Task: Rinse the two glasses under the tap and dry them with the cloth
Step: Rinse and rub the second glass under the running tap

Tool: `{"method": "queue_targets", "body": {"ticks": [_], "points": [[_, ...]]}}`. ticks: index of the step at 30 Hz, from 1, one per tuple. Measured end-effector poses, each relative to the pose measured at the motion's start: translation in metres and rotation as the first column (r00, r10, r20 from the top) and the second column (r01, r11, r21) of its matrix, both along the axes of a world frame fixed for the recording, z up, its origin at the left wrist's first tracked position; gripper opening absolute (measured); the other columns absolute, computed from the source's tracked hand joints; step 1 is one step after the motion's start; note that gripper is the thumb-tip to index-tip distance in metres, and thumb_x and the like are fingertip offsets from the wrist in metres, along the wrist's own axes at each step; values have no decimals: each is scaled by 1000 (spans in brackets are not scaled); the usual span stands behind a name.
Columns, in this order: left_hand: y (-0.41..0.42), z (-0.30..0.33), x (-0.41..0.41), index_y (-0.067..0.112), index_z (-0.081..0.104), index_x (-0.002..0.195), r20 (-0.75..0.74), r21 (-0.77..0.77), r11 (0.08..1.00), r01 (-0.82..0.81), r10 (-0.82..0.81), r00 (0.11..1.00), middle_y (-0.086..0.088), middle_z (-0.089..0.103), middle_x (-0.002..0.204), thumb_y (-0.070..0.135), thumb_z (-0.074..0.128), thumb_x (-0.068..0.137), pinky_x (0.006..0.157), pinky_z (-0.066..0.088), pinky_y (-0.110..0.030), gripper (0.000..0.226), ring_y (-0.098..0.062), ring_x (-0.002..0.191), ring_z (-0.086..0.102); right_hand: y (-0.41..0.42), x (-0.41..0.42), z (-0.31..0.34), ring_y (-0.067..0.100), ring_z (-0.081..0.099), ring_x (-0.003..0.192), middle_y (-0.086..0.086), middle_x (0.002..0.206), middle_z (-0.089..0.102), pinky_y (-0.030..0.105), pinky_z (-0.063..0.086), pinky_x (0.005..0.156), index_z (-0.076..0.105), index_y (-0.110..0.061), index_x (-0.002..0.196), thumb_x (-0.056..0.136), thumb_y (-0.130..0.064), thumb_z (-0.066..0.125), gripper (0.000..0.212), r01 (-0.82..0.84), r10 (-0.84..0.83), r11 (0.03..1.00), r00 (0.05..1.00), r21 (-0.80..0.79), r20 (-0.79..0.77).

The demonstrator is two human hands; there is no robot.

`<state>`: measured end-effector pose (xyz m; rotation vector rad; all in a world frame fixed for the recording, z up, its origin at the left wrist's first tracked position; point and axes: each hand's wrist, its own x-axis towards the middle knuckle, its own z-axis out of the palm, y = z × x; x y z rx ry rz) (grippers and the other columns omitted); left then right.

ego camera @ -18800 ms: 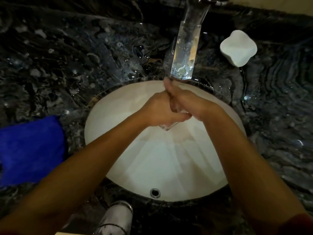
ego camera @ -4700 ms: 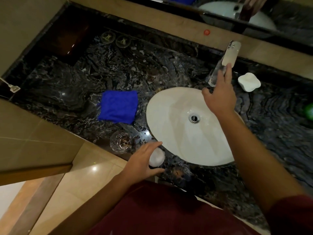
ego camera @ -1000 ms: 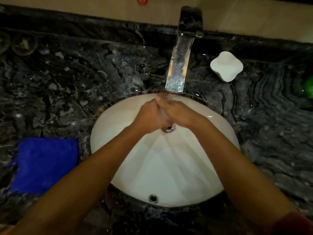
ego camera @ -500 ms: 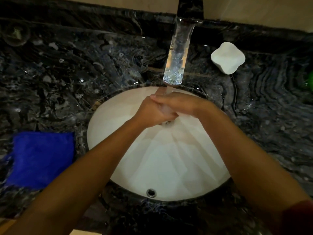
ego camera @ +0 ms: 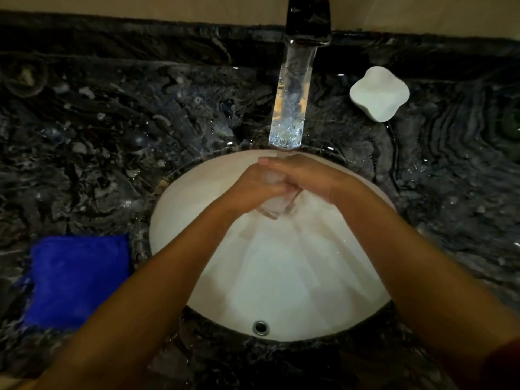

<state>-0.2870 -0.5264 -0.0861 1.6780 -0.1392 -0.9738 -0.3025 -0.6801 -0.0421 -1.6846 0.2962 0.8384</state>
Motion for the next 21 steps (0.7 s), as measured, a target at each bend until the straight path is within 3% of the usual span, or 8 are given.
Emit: {"method": "queue_targets", "body": {"ticks": [3,7,9,11,14,17,19,21], "points": [[17,2,11,23,80,99,-361,-201,979,30,-103,927,-14,79,95,35,69,91,68,63,-37,18,-27,83,77,-1,-8,-5,53,71,91,26,96,77,39,53,71,74,-8,114,97,-69,52,67,-49,47,996,998,73,28],[19,5,10,13,68,109,-513,-247,950,190,-295,806,-14,78,86,33,45,109,57,60,-32,31,-26,72,76,-9,0,-1,31,79,85,17,95,81,31,60,63,74,-9,119,92,-70,58,68,-378,392,912,917,158,-70],[11,6,6,21,71,108,-389,-211,959,191,-262,883,-9,80,93,31,63,100,62,60,-29,15,-22,79,77,-10,3,0,24,78,83,14,96,81,28,59,63,76,-12,114,91,-76,54,71,-341,355,932,928,123,-117],[1,6,4,33,73,98,-100,-97,974,204,-213,972,12,80,88,28,79,83,67,55,-16,17,-2,81,75,-7,-2,-5,15,75,84,3,92,81,23,57,70,78,-20,96,93,-71,54,56,-128,129,992,983,15,-130],[-13,4,-2,30,70,107,330,333,926,176,-289,898,19,71,81,46,79,74,60,51,-22,38,3,72,68,2,-10,-15,14,66,73,-4,68,71,28,49,69,70,-21,58,103,-41,57,51,267,-270,963,955,-36,-122],[-20,5,-9,27,57,130,437,586,810,25,-342,832,12,63,103,72,60,62,72,50,-31,82,-13,85,63,8,-5,-19,23,69,92,1,88,76,29,56,86,74,-18,87,107,-35,52,34,499,-495,866,850,-25,-178],[-15,7,-5,25,55,136,443,548,834,59,-349,826,11,62,105,75,65,62,69,47,-27,90,-13,91,64,15,-2,-18,23,68,92,3,94,72,28,56,81,71,-10,114,109,-37,49,35,410,-420,907,897,-95,-136],[-4,10,3,24,54,133,366,454,879,144,-331,870,15,63,100,68,85,62,65,49,-21,89,-5,88,67,17,-6,-22,19,70,83,-2,88,70,27,52,67,73,-10,109,107,-39,49,37,388,-401,910,912,-145,-82]]}}
